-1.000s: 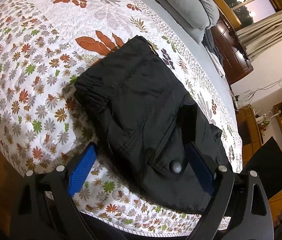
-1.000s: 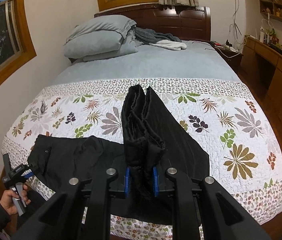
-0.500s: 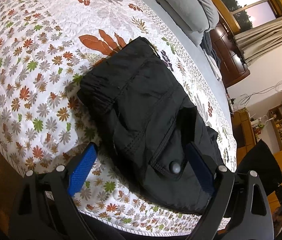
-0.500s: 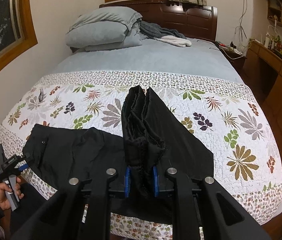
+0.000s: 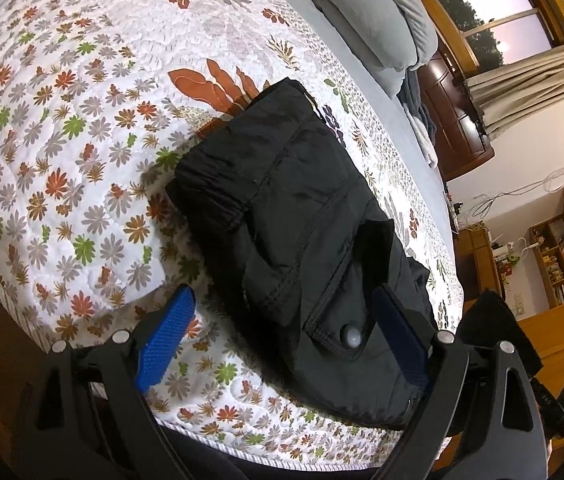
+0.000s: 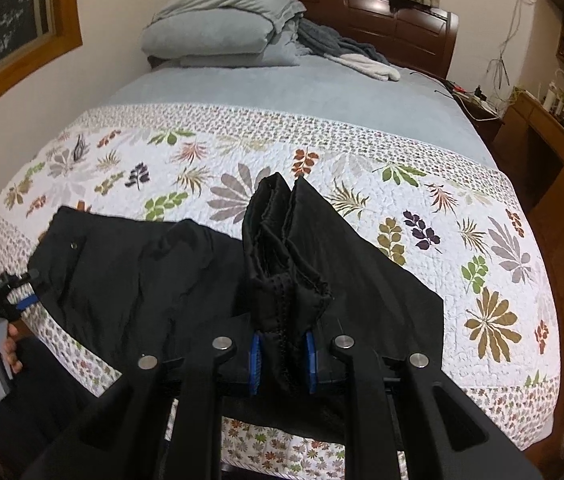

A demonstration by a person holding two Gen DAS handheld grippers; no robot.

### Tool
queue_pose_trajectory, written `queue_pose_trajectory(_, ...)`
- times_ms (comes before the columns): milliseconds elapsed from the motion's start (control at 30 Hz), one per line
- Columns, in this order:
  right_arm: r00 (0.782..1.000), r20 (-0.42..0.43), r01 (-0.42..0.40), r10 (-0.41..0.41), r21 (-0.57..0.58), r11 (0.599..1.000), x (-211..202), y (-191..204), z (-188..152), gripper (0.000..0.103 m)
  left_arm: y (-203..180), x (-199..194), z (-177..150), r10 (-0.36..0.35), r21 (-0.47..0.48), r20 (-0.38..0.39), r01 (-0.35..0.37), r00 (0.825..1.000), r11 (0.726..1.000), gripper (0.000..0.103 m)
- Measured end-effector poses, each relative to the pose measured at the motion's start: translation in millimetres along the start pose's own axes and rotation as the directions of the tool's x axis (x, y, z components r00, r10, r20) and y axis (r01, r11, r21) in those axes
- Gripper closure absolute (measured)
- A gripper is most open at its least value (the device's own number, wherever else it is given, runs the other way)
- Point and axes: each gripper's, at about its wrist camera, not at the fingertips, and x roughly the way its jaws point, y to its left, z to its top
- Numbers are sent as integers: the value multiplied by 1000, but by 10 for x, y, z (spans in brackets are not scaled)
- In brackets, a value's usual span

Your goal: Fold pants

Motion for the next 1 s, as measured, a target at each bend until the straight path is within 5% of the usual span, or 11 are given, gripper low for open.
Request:
queue_pose_trajectory(700,994,-86,57,-73,-175,983,461,524,-258,86,47,-39,-28,-29,-25,7,29,1000,999,13)
queue_pose_trajectory(1000,985,-98,99,-140,-344,934,736,838,-464,86,118,-51,-31,-46,-48,6,47,999,998,12)
